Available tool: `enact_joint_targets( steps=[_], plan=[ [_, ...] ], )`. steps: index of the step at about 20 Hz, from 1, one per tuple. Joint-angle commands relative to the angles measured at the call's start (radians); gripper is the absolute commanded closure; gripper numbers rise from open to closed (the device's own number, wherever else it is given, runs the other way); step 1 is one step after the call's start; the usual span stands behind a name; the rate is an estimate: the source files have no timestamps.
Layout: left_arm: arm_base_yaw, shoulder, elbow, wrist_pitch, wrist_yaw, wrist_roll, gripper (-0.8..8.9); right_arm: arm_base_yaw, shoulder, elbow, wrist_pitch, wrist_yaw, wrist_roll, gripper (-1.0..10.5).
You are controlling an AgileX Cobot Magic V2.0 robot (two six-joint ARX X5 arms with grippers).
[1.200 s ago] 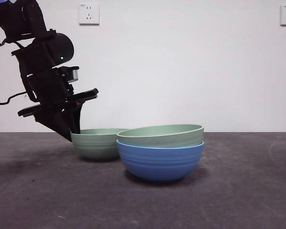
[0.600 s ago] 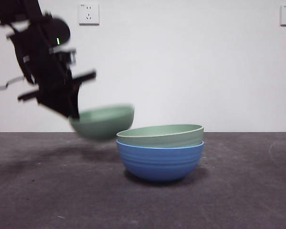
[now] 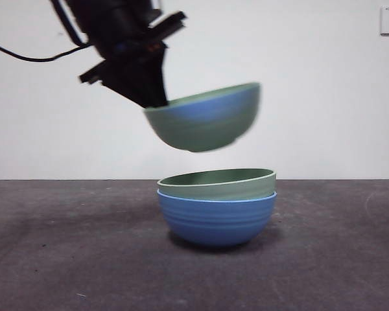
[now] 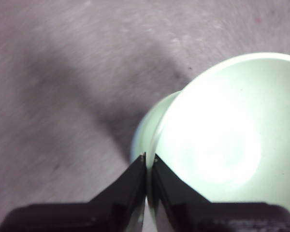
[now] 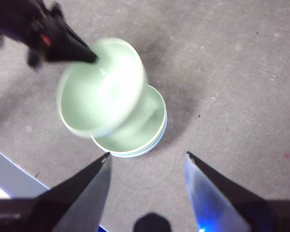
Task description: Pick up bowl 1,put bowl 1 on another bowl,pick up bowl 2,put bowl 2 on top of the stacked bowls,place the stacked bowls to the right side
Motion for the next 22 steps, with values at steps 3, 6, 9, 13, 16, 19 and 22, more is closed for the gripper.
enact_joint_targets(
  steps=[3,6,9,13,16,19,22],
  plan=[
    [-0.026,0.097,0.000,0.016,-0.011,0.014,8.21,0.001,-0.001,0.002,0.004,0.003,0.010,6.9],
    [-0.026,0.150,0.000,0.022,-0.029,0.013,8.21,0.001,-0.001,0.002,-0.006,0.003,0.010,6.9],
    [-0.026,0.158,0.000,0.035,-0.035,0.013,8.21,0.001,-0.001,0.002,-0.011,0.003,0.010,6.9],
    [-0.027,0.158,0.000,0.035,-0.019,0.013,7.72,0.001,-0.001,0.002,-0.011,0.003,0.010,6.9],
    [-0.027,0.158,0.000,0.034,0.027,0.003,5.17,0.001,-0.001,0.002,-0.014,0.003,0.016,6.9],
    [-0.026,0.158,0.000,0.035,0.044,0.002,5.01,0.001,-0.001,0.002,-0.022,0.003,0.025,6.9],
    [-0.025,0.143,0.016,0.011,0.043,0.002,5.01,0.001,0.002,0.002,-0.036,0.003,0.038,6.9]
  ],
)
